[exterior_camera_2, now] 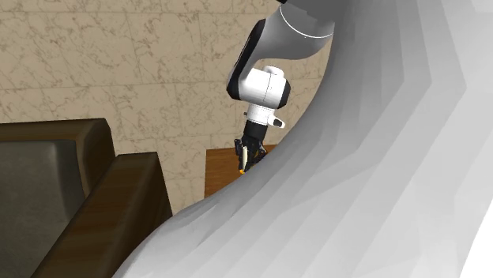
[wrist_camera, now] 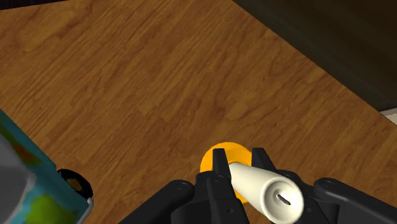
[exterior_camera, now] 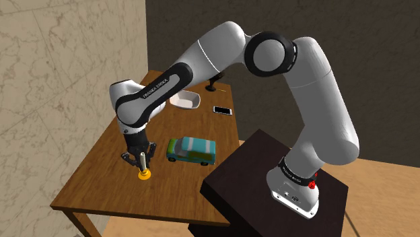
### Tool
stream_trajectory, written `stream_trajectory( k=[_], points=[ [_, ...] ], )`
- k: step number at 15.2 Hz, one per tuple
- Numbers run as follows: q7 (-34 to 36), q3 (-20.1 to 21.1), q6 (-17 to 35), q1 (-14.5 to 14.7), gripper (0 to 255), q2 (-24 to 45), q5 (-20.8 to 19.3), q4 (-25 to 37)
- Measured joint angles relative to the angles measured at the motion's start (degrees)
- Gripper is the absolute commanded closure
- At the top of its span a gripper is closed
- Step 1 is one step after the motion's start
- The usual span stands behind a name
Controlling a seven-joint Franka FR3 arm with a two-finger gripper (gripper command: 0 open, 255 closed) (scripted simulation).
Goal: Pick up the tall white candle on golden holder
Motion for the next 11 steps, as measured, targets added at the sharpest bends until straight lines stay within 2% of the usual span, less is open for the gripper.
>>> stream_trajectory(
  k=[11],
  points=[
    [0.7,1.2,-4.5,-1.0,255,-6.2,1.1,-1.6]
  ],
)
